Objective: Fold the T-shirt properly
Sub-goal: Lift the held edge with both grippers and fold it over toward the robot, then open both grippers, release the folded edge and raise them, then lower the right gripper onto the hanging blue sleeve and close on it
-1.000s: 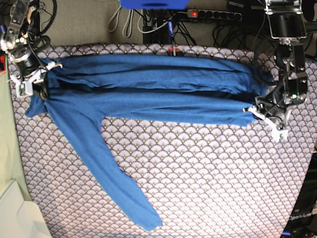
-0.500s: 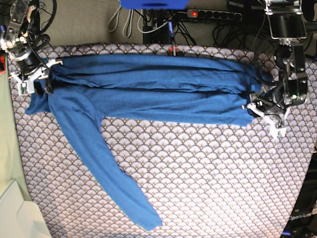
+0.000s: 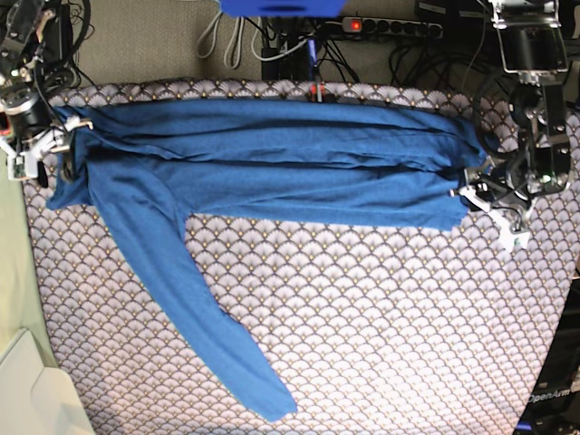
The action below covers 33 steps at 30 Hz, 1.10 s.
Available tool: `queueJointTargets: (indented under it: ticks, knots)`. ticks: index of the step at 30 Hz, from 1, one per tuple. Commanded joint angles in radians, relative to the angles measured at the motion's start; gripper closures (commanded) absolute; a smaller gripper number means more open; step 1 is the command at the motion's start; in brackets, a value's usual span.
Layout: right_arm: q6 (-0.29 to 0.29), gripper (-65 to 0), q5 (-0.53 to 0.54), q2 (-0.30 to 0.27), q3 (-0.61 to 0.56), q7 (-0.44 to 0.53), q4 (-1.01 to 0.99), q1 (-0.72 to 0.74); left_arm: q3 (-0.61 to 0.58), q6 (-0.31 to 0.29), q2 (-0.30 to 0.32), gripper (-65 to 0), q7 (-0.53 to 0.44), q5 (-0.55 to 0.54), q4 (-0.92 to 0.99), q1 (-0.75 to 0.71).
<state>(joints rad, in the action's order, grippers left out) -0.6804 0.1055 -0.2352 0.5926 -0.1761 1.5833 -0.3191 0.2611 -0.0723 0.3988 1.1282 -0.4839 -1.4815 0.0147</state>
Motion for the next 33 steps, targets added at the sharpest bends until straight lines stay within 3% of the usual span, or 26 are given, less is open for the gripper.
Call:
queueJointTargets:
  ticks: [1, 6, 12, 17, 25, 29, 33]
  knots:
    - [0.001, -32.9, 0.017, -0.016, 0.0, 0.025, 0.022, 0.011, 0.01, 0.001, 0.019, -25.1, -0.007, -0.008, -0.021, 0.02]
    - [0.001, -37.8, 0.015, -0.019, -0.05, -0.012, 0.018, 0.117, 0.057, 0.001, 0.016, -25.2, -0.007, -0.008, -0.044, 0.02]
    - [0.001, -42.7, 0.015, -0.019, -0.128, -0.262, -0.014, 0.354, 0.123, 0.001, 0.015, -25.3, -0.007, -0.008, -0.143, 0.038]
    - [0.003, -42.7, 0.015, -0.039, -0.268, -0.38, -0.156, 0.55, 0.169, 0.001, 0.012, -25.0, -0.009, -0.008, -0.169, 0.057]
    - [0.008, -42.7, 0.013, -0.037, -0.431, -0.366, -0.536, 0.828, 0.3, 0.001, -0.025, -25.1, 0.002, -0.008, -0.172, 0.055]
    - [0.021, -42.6, 0.013, -0.037, -0.466, -0.23, -0.726, 0.921, 0.353, 0.001, -0.036, -25.1, 0.002, -0.008, -0.172, 0.047]
    - [0.098, -42.6, 0.013, -0.037, -0.472, -0.079, -0.866, 0.961, 0.392, 0.001, -0.037, -25.1, -0.006, -0.008, -0.206, 0.02]
